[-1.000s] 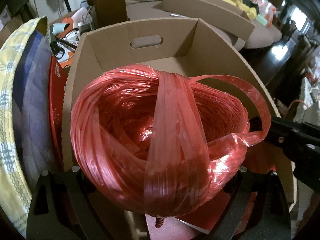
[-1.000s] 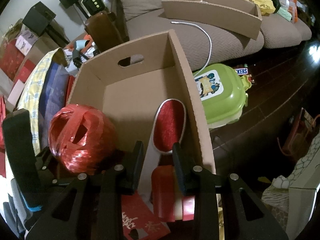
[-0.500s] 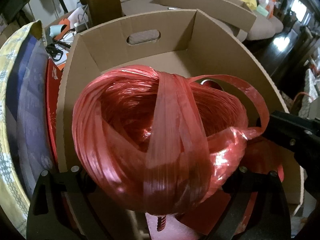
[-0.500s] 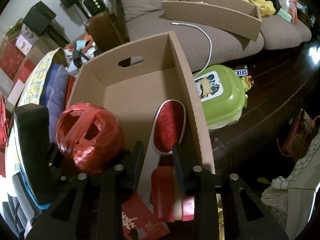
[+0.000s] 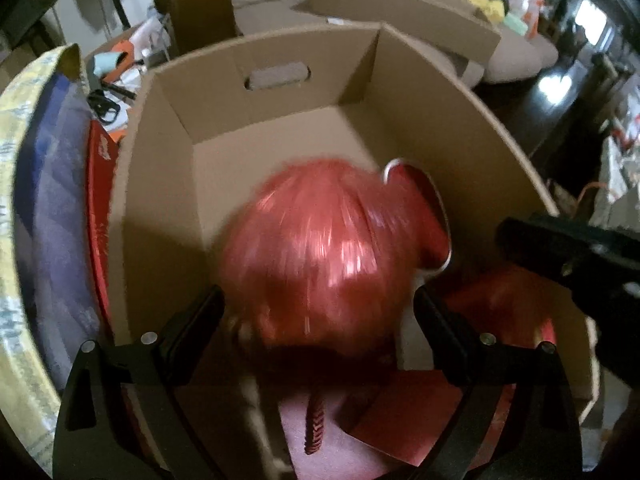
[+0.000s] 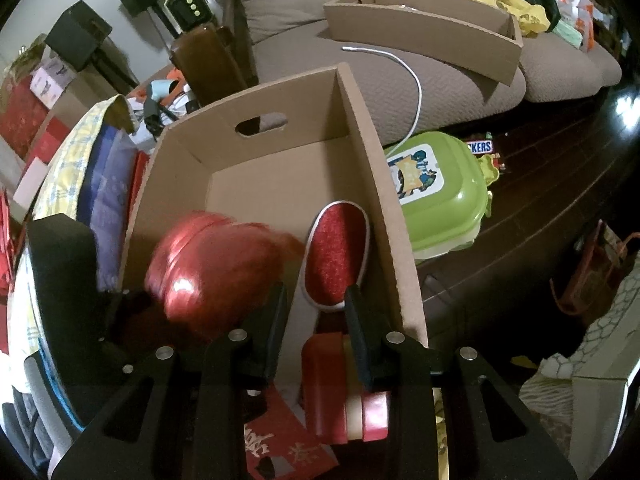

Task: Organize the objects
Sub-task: 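Open the left gripper to drop the red raffia ball into the box, then withdraw both grippers from the box and turn toward the checked table, then grasp the red gift bag handle with the right gripper and lift it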

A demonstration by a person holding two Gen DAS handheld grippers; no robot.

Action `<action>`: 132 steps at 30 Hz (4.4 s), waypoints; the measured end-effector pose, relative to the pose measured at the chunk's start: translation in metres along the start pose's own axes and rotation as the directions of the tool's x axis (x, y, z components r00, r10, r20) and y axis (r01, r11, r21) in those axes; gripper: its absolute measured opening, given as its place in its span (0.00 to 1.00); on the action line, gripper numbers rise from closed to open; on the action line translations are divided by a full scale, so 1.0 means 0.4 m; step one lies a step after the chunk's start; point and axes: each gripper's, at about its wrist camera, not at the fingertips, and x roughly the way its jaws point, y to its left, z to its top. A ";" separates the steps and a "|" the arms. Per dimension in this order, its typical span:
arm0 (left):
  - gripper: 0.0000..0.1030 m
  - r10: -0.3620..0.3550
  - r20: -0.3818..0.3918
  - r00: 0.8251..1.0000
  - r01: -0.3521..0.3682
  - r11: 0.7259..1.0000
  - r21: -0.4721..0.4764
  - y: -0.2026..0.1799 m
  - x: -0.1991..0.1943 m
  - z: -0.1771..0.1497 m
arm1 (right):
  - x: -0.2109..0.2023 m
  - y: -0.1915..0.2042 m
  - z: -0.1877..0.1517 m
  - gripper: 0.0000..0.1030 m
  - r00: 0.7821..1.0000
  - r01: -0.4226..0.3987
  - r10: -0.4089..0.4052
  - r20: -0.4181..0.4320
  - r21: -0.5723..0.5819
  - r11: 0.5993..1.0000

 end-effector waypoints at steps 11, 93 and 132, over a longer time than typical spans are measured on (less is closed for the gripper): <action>0.92 -0.019 0.017 1.000 0.020 0.999 -0.029 0.020 -0.015 0.000 | -0.002 0.000 -0.001 0.31 1.000 0.009 -0.009 0.003 -0.004 1.000; 1.00 0.207 0.450 0.869 -0.007 0.913 -0.407 0.579 -0.864 -0.156 | -0.414 0.361 -0.035 0.99 0.856 -0.345 0.399 0.330 -0.212 0.914; 0.93 0.363 0.498 0.788 0.046 0.771 -0.635 1.316 -0.984 -0.690 | -0.018 1.455 -0.458 0.01 0.954 0.224 0.059 0.293 -0.833 0.506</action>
